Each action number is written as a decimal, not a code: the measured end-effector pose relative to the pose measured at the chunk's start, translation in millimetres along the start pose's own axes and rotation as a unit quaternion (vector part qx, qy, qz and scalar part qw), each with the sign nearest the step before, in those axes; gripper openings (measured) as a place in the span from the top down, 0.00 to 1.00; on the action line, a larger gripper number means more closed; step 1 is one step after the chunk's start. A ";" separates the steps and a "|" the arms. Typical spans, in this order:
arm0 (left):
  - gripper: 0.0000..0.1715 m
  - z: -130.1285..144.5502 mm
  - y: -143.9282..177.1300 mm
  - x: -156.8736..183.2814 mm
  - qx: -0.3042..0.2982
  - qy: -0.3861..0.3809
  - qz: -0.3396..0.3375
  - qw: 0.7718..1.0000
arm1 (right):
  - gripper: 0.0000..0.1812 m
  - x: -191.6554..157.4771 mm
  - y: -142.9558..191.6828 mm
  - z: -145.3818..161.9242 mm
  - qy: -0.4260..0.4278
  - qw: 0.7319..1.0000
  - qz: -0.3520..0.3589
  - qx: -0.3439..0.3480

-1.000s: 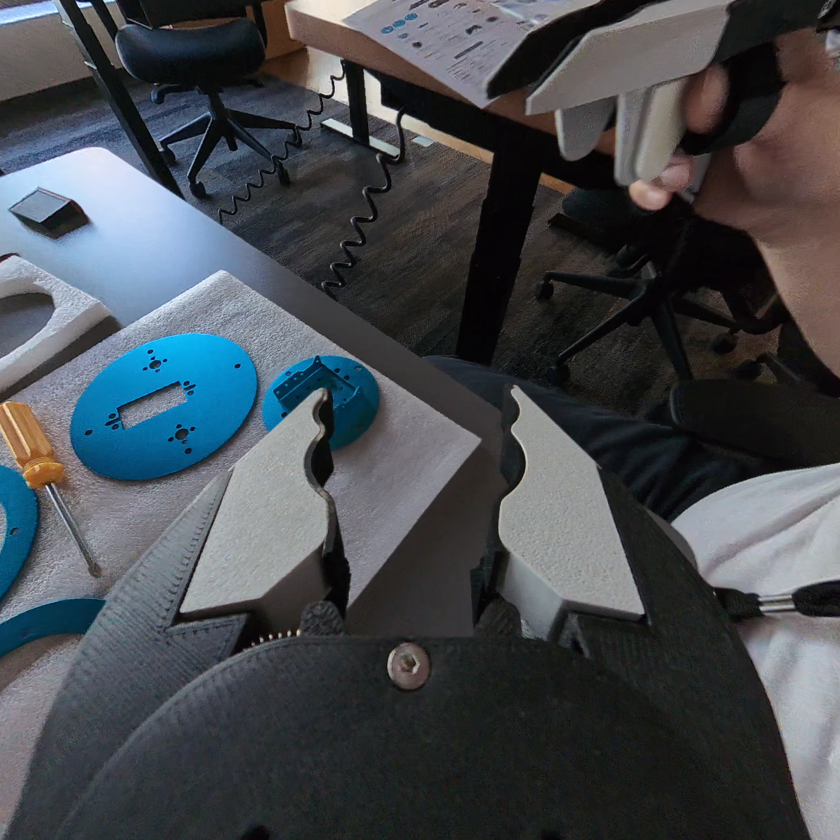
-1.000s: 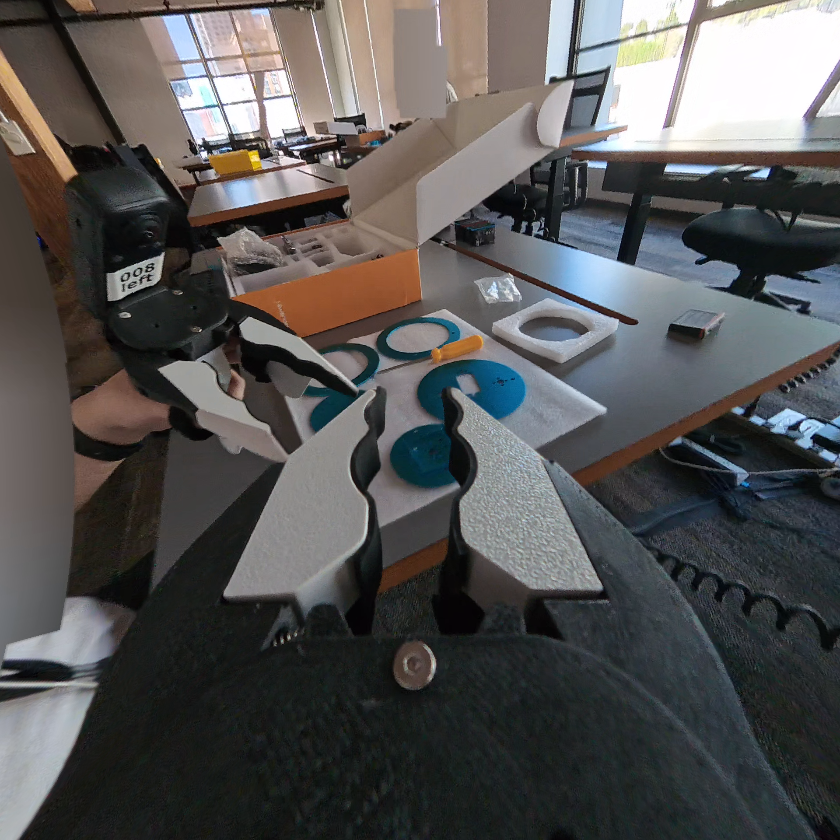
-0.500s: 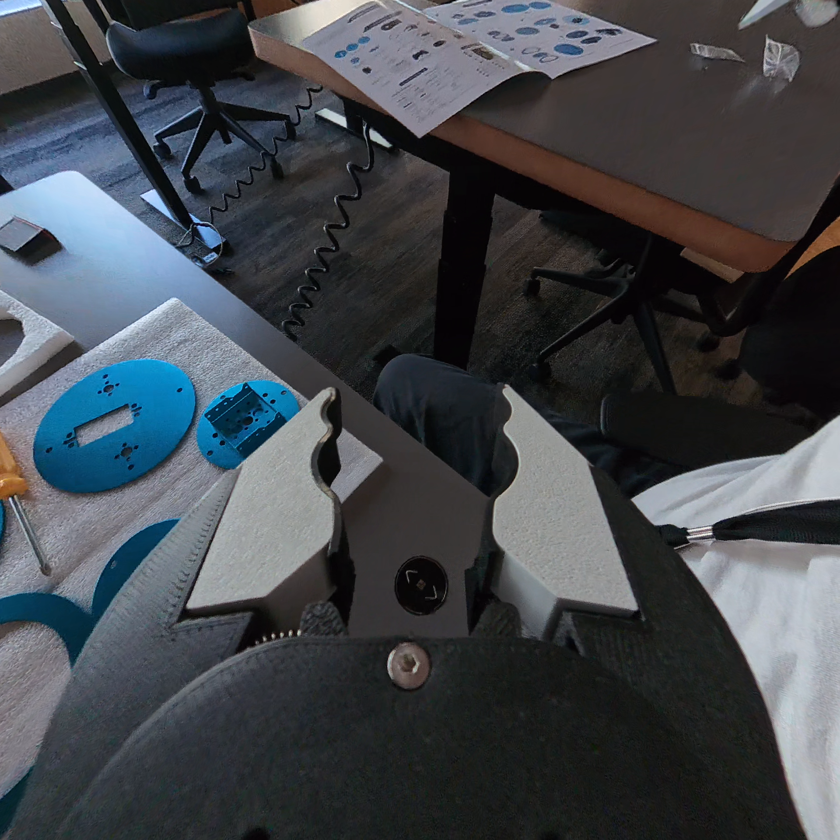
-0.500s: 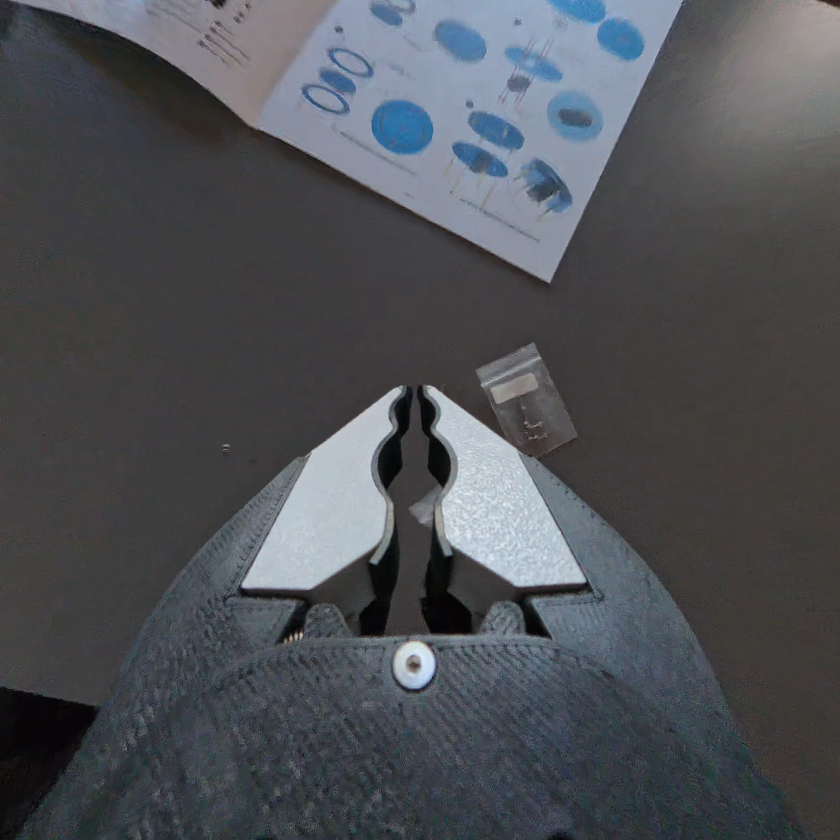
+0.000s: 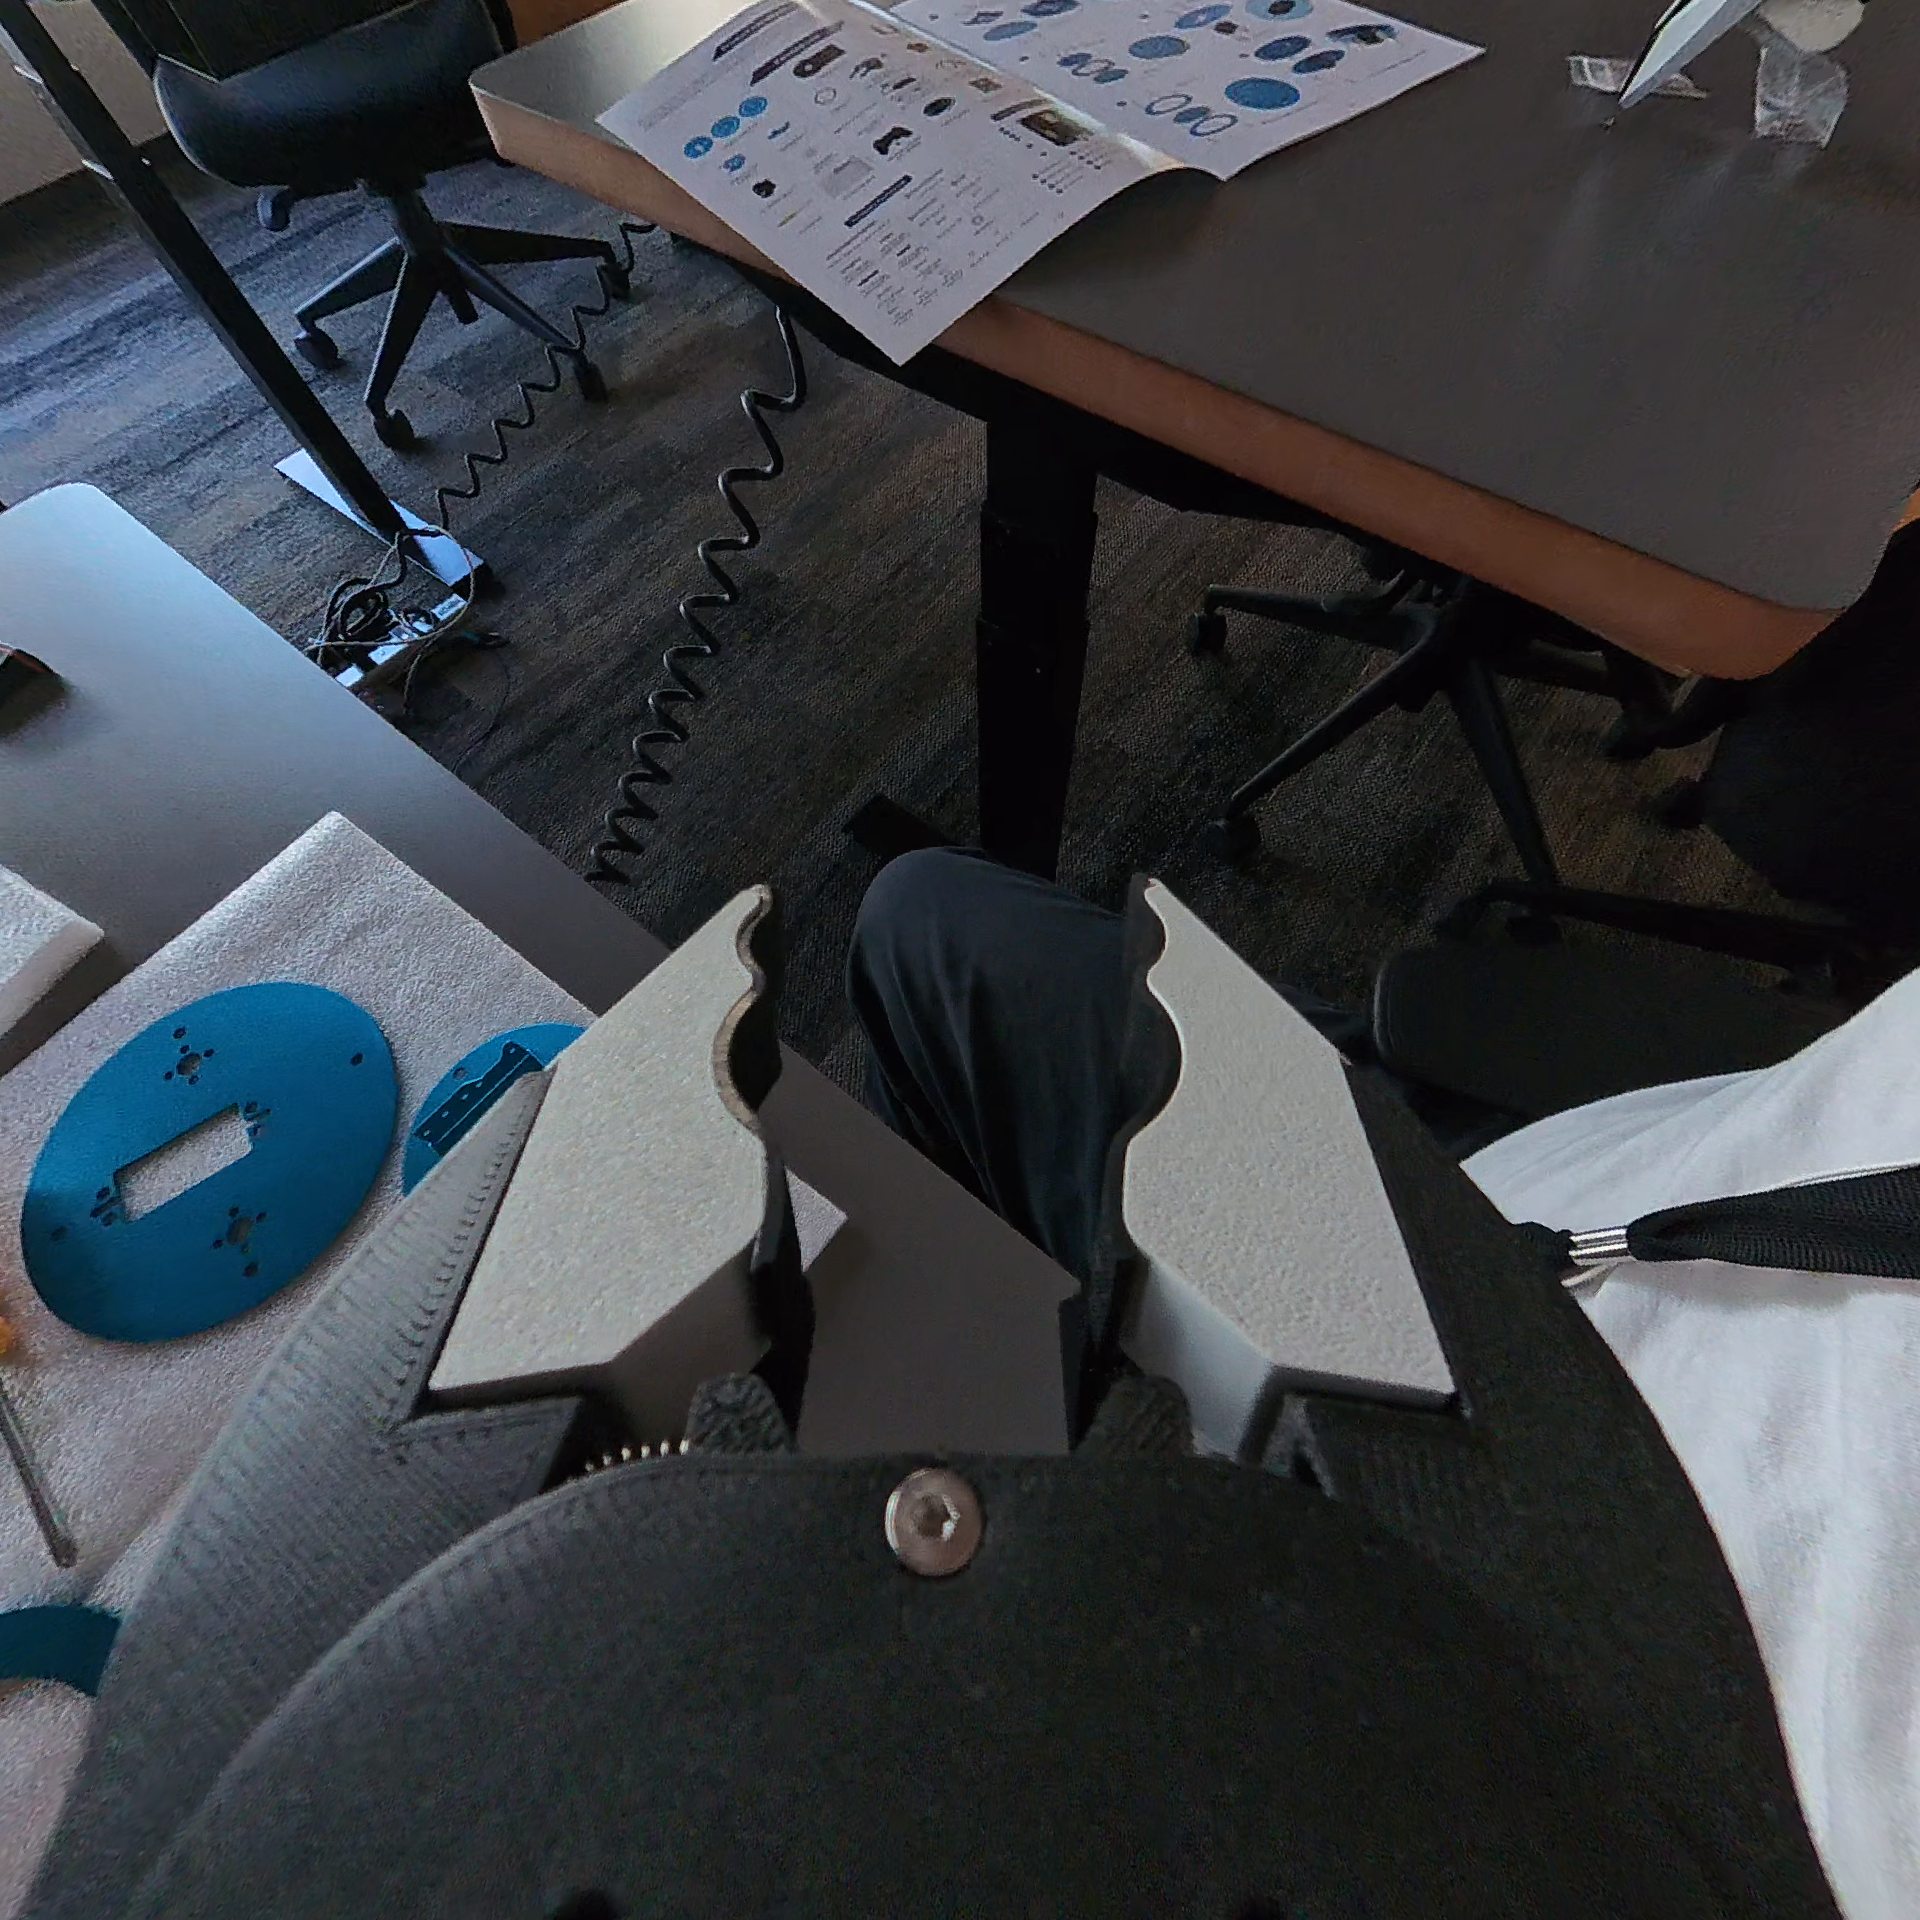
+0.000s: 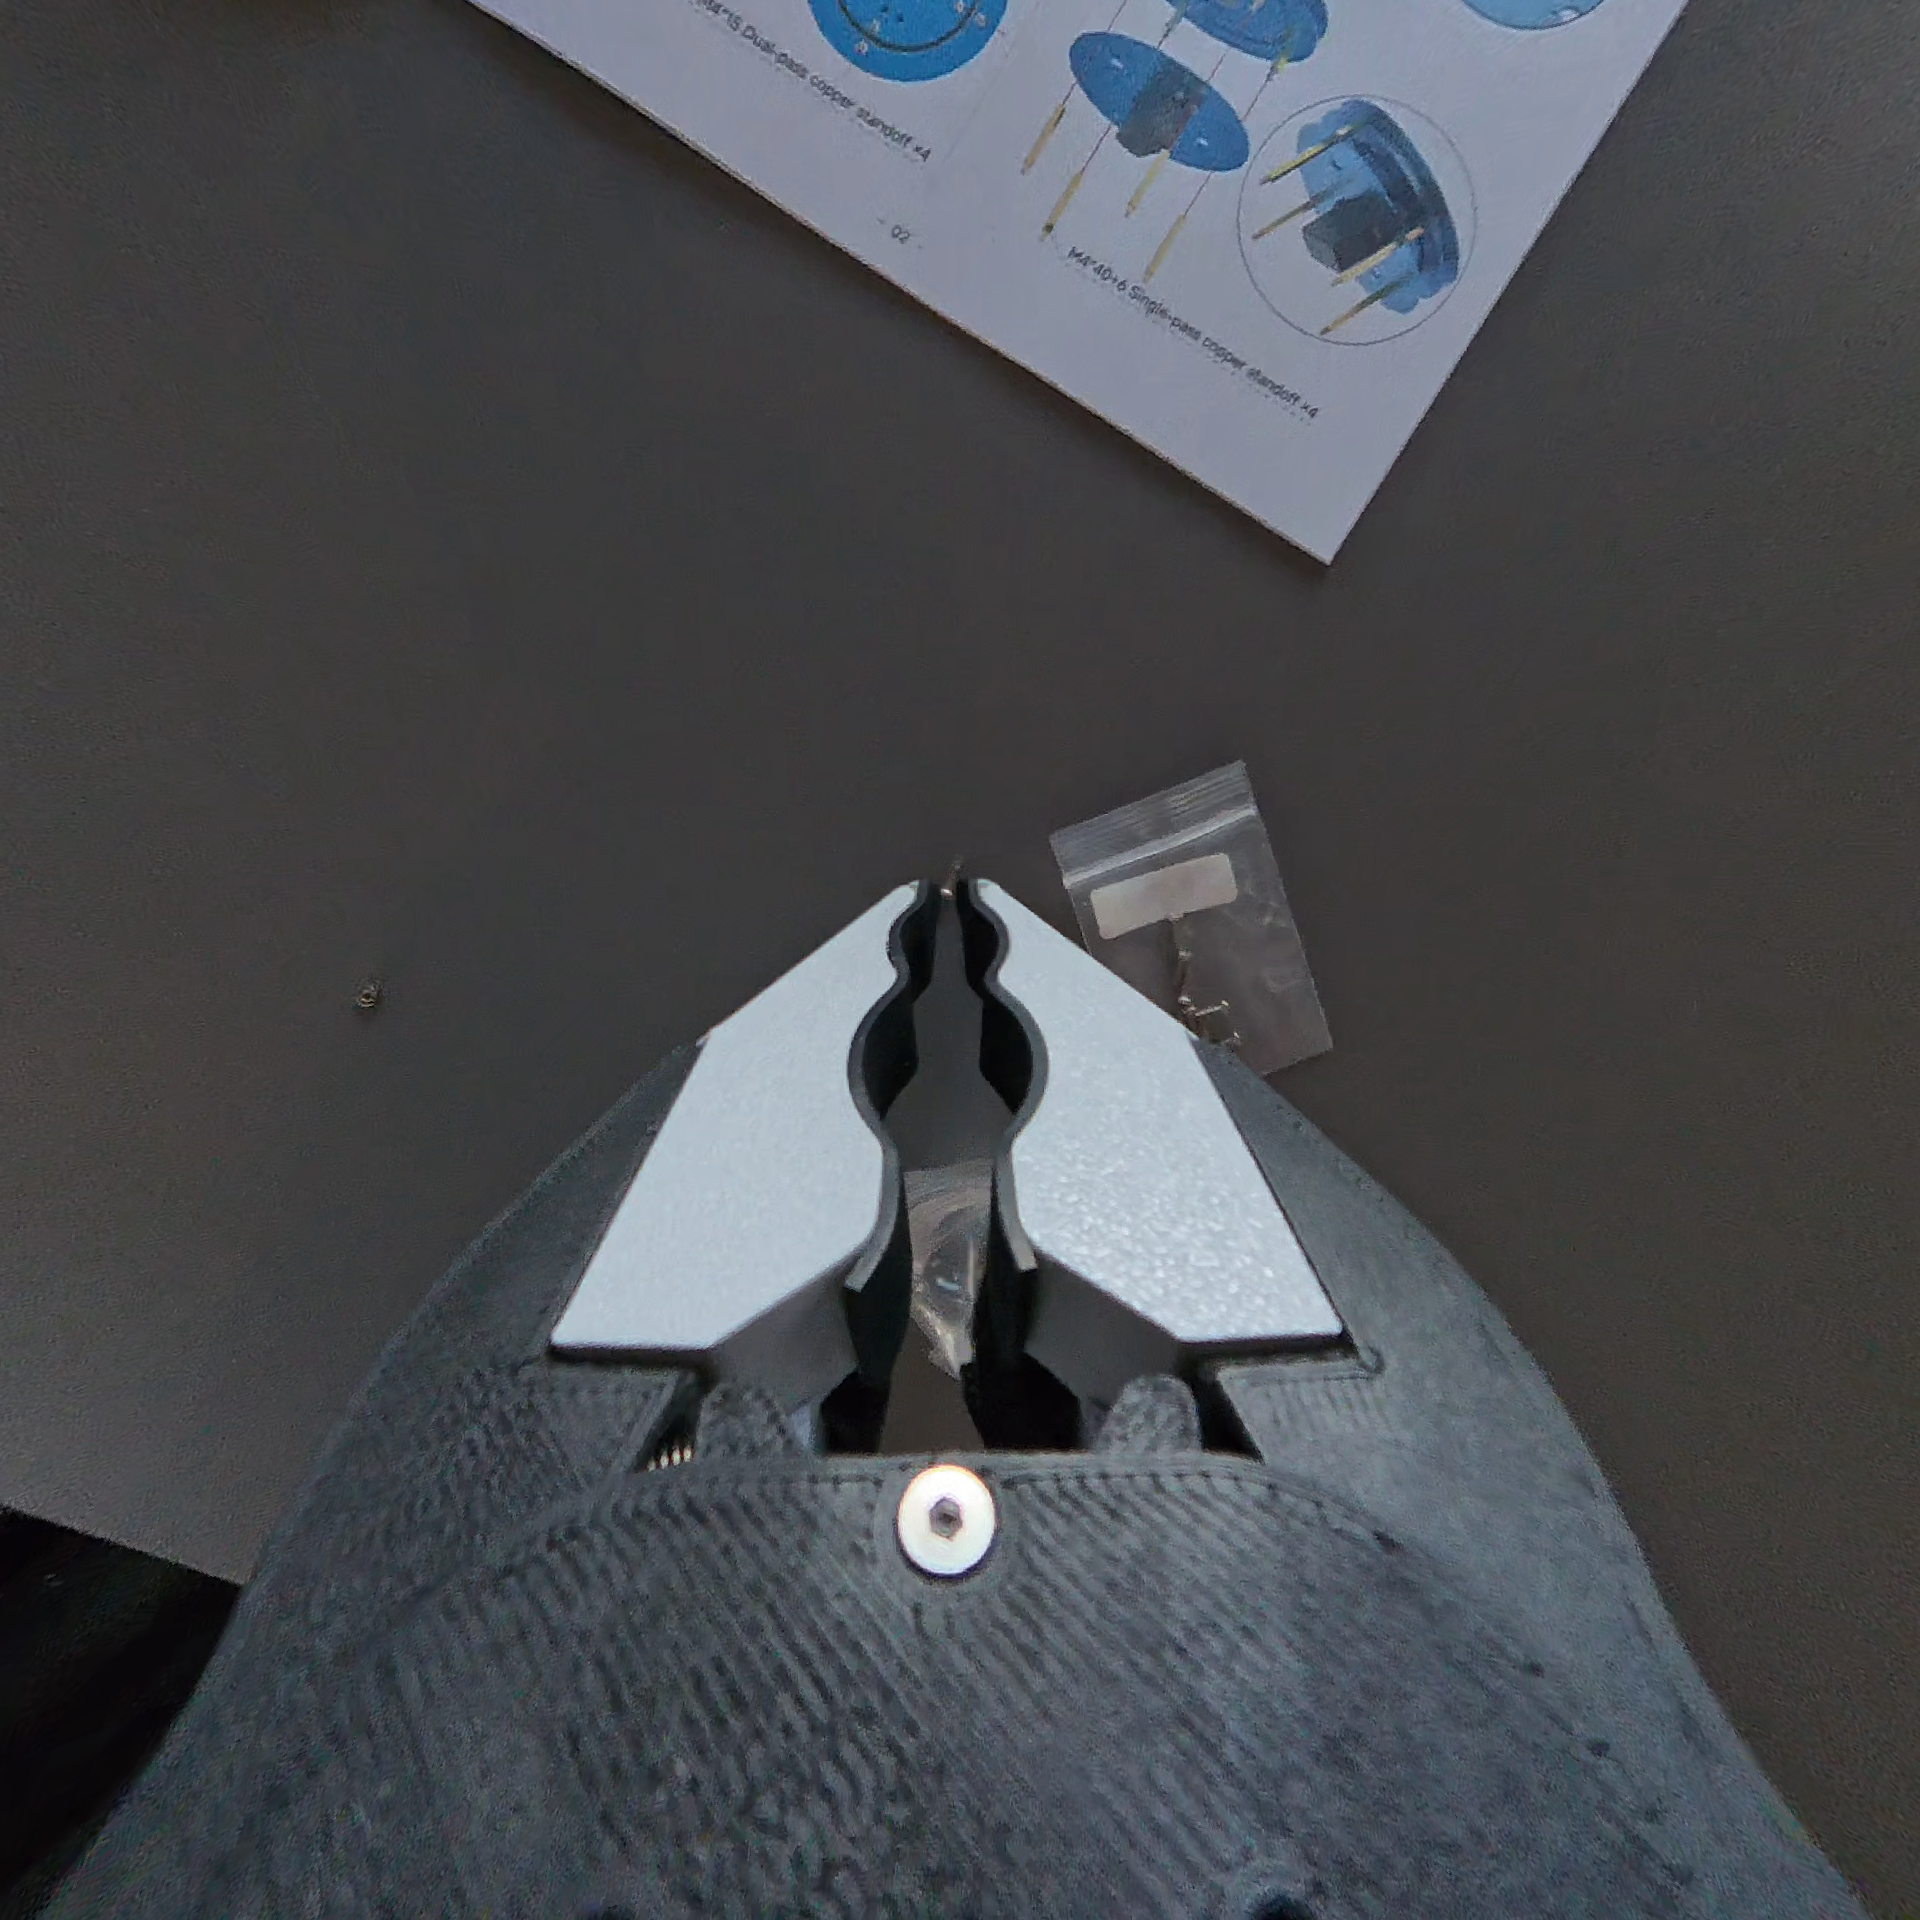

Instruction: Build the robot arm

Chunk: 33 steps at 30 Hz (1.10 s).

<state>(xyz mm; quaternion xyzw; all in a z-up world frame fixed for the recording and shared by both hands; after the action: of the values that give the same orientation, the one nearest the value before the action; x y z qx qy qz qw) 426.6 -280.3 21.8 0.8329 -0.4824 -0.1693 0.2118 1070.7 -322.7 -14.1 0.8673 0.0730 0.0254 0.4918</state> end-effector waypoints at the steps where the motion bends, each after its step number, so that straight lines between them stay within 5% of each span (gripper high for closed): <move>1: 0.62 0.1 -1.4 0.2 -0.003 0.000 0.000 1.000 | 0.98 -1.3 -0.7 -0.7 -0.002 1.000 -0.007 0.001; 25: 0.63 15.7 -16.3 7.2 -0.029 0.005 0.010 1.000 | 0.99 -12.2 -8.4 -2.9 0.054 0.998 -0.018 0.016; 29: 0.65 14.0 -16.5 7.4 -0.008 0.017 0.025 0.999 | 0.99 -41.3 4.8 -17.8 0.141 0.988 -0.011 0.065; 33: 0.71 5.9 -24.8 9.7 0.036 0.075 0.097 0.992 | 0.99 -109.6 26.9 -48.2 0.287 0.946 -0.010 0.153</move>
<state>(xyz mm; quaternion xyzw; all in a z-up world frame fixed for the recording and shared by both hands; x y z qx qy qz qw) 446.4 -278.9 3.2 0.7996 -0.5493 -0.0680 0.2330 959.5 -312.0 36.9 0.8875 0.2228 0.2564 0.3113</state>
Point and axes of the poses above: each gripper's, where its closed fingertips meet, y back along the fingers, z out of its underside, x = y × z across the jaws, the point moved 8 cm from there along y, back along the fingers, and after that the axes turned 3 degrees about -y, right-handed, at the moved point
